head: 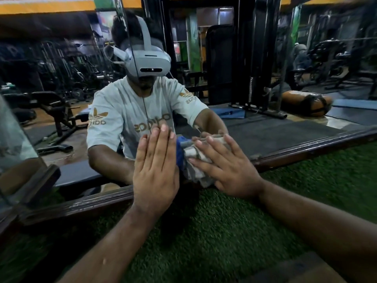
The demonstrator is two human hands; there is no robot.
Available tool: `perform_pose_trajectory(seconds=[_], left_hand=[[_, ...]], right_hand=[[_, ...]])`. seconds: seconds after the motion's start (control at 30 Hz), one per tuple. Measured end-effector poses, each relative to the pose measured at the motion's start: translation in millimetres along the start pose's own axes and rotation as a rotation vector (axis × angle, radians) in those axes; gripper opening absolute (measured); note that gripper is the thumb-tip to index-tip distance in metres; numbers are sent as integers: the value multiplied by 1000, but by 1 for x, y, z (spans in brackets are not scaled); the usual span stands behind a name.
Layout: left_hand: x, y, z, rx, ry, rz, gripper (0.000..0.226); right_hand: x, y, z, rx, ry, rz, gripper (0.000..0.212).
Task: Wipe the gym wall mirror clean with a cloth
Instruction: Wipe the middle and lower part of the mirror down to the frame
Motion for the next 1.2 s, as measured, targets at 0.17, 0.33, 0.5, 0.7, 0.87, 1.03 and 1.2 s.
perform_pose_trajectory(seconds=[0.17, 0.33, 0.5, 0.7, 0.87, 1.03, 1.2], left_hand=[[-6, 1, -5, -5, 53, 53, 58], [-3, -1, -30, -109, 2, 153, 49], [-1, 4, -37, -82, 20, 81, 50], [-6, 12, -40, -70, 26, 4, 59], [-3, 7, -48, -107, -30, 124, 47], [-8, 8, -61, -131, -81, 229, 52], [-17, 10, -65, -133, -113, 204, 56]], right_hand=[[-11, -15, -11, 4, 76, -10, 64], [-15, -33, -57, -110, 400, -147, 64], [-8, -17, -16, 56, 77, -11, 71], [-26, -34, -68, -189, 593, -174, 74], [-22, -29, -68, -126, 311, -134, 62], [-42, -42, -79, -253, 726, -215, 70], [-26, -35, -74, -149, 394, -204, 55]])
Point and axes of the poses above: each hand's wrist, its own z-axis away from the middle knuckle, its own y-axis out of the palm, x = y × z, the point moved 2 cm from there along -z, towards the middle knuckle, and after that the axes turned 13 degrees about y, right-handed, at the moved point
